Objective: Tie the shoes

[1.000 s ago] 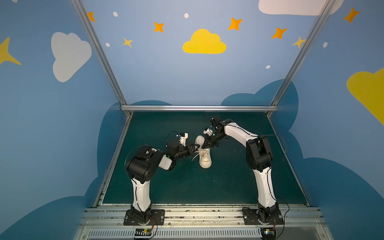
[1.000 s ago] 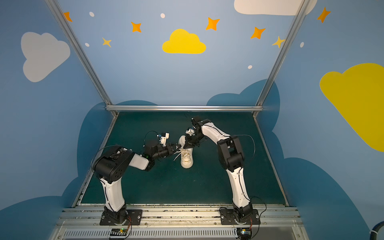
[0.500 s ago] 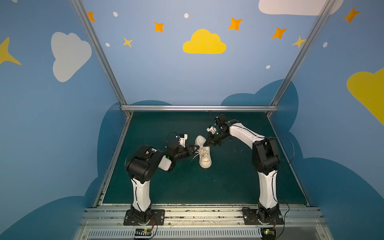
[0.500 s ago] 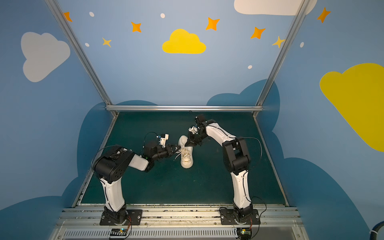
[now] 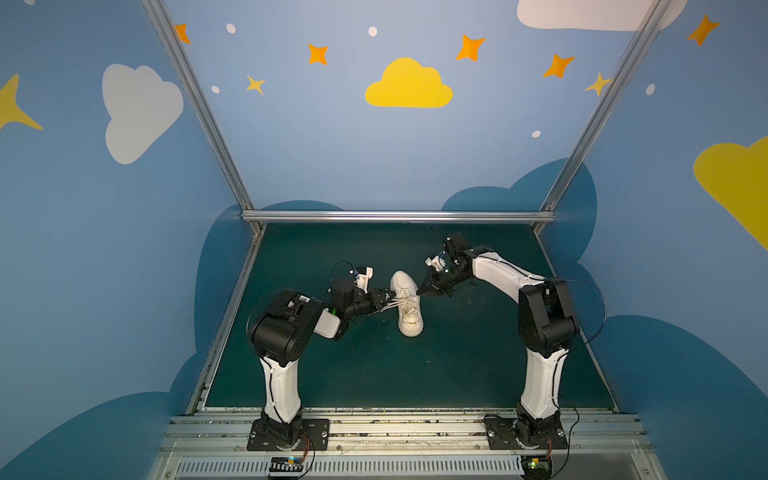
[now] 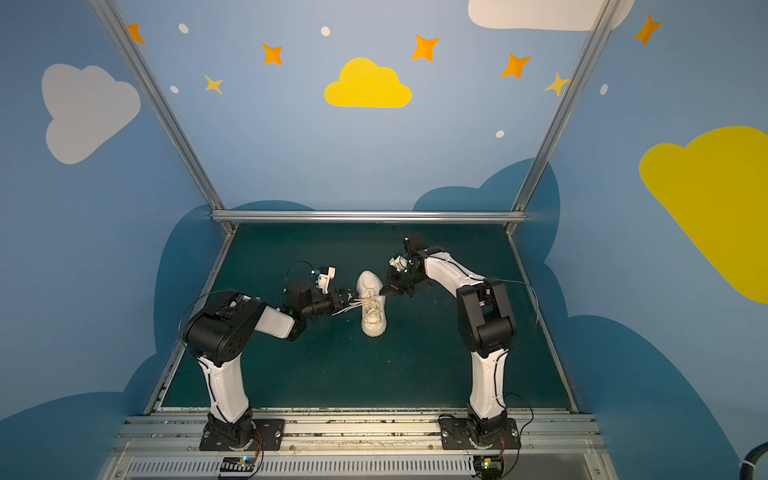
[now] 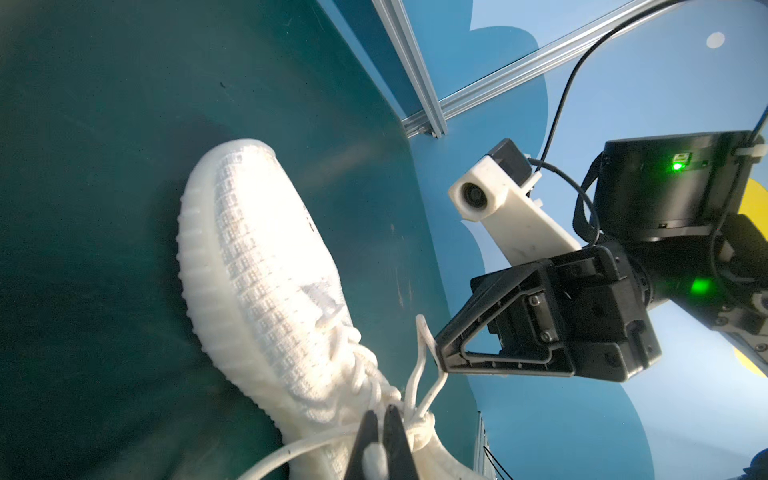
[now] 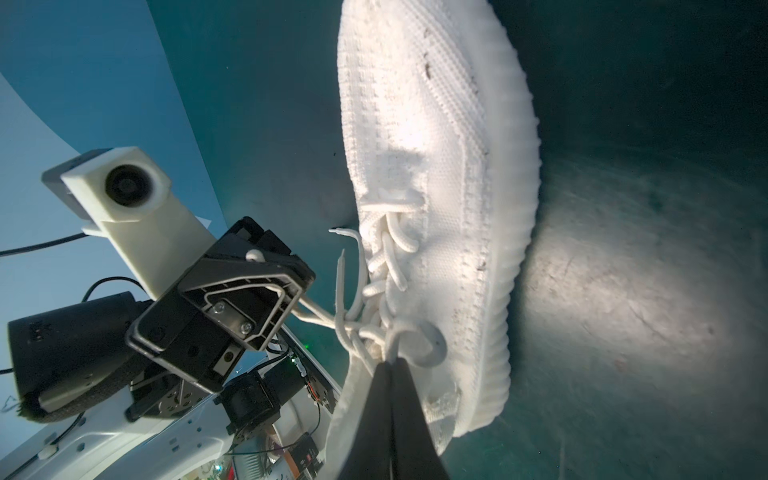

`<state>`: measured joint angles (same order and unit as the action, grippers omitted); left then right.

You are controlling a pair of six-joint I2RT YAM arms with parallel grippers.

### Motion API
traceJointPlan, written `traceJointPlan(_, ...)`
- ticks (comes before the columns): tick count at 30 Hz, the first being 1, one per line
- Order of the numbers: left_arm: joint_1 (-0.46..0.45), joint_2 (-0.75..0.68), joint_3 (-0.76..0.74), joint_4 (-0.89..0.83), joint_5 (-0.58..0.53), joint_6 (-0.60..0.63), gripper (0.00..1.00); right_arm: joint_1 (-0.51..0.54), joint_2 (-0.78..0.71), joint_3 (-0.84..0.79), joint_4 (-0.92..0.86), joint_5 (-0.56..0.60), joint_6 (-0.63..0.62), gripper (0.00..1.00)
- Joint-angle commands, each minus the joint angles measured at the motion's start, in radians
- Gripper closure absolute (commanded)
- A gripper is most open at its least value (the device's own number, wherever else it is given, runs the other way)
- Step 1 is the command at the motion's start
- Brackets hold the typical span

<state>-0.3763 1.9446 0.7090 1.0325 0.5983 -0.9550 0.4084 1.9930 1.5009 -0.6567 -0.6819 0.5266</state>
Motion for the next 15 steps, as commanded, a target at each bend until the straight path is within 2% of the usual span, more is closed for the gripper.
traceJointPlan(1, 0.023, -0.023, 0.027, -0.048, 0.030, 0.055, 0.97, -0.022, -0.048, -0.037, 0.012, 0.012, 0.002, 1.00)
traceJointPlan(8, 0.048, -0.053, 0.068, -0.178, 0.044, 0.157, 0.97, -0.044, -0.080, -0.101, 0.028, 0.025, 0.001, 1.00)
traceJointPlan(15, 0.068, -0.050, 0.058, -0.179, 0.047, 0.171, 0.97, -0.063, -0.098, -0.137, 0.039, 0.031, 0.000, 1.00)
